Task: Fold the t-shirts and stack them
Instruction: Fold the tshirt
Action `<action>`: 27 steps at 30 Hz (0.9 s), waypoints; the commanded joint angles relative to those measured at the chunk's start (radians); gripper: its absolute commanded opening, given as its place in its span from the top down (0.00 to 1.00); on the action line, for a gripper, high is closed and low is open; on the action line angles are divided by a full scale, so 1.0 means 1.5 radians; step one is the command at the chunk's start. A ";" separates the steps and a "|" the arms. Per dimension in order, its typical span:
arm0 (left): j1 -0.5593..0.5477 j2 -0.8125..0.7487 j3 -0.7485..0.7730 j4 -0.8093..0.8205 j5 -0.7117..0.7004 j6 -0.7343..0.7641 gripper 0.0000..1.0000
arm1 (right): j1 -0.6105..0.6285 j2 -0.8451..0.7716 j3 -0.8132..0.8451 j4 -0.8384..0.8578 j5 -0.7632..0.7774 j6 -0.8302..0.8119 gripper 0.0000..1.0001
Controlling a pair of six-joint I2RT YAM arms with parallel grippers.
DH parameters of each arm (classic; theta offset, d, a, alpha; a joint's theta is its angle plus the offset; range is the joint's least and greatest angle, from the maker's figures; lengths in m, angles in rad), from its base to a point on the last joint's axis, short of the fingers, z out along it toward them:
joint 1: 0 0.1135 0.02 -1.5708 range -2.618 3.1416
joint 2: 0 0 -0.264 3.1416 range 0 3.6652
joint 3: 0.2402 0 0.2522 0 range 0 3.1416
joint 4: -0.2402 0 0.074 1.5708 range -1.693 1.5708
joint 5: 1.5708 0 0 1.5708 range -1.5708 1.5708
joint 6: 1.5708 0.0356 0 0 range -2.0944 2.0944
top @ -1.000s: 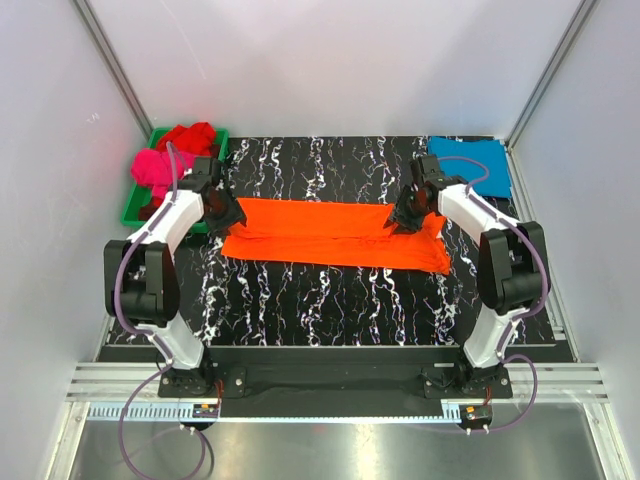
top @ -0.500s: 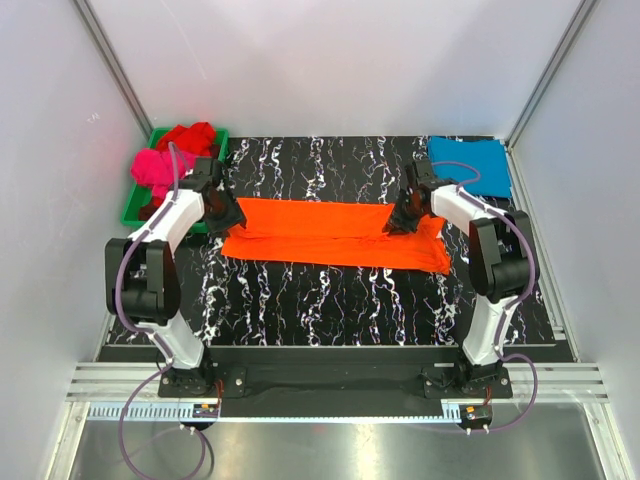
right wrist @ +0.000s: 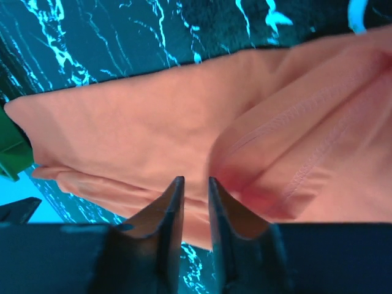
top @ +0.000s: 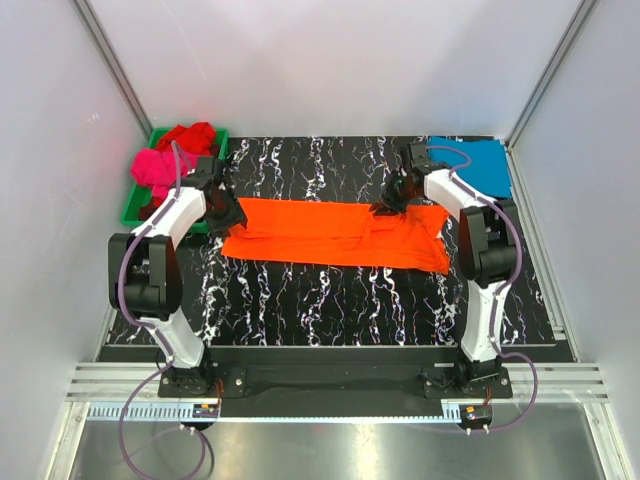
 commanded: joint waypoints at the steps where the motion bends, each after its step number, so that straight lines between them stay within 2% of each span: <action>1: 0.002 0.003 0.030 0.006 -0.007 0.006 0.47 | 0.002 0.035 0.062 -0.021 -0.034 0.001 0.69; 2: 0.002 0.004 0.032 0.005 -0.008 0.005 0.47 | 0.002 0.039 0.082 -0.028 -0.034 -0.015 0.63; 5: 0.002 0.004 0.035 0.006 -0.002 0.002 0.47 | 0.002 0.027 0.113 -0.060 -0.017 -0.055 0.56; 7: 0.002 0.000 0.034 0.009 -0.001 -0.002 0.47 | 0.002 0.019 0.125 -0.094 -0.002 -0.076 0.55; 12: 0.001 -0.010 0.028 0.013 0.007 -0.007 0.47 | 0.000 -0.031 0.088 -0.146 0.068 -0.083 0.67; 16: 0.001 -0.018 0.009 0.019 0.008 -0.008 0.47 | 0.002 -0.065 -0.008 -0.129 0.064 -0.009 0.67; 19: 0.000 -0.026 -0.003 0.023 0.008 -0.008 0.47 | 0.001 -0.072 -0.035 -0.103 0.066 0.053 0.67; 24: 0.000 -0.035 -0.014 0.019 0.001 -0.005 0.47 | 0.003 -0.058 -0.033 -0.099 0.083 0.061 0.70; 27: 0.000 -0.038 -0.015 0.018 -0.002 -0.005 0.47 | 0.002 -0.058 -0.059 -0.065 0.089 0.073 0.65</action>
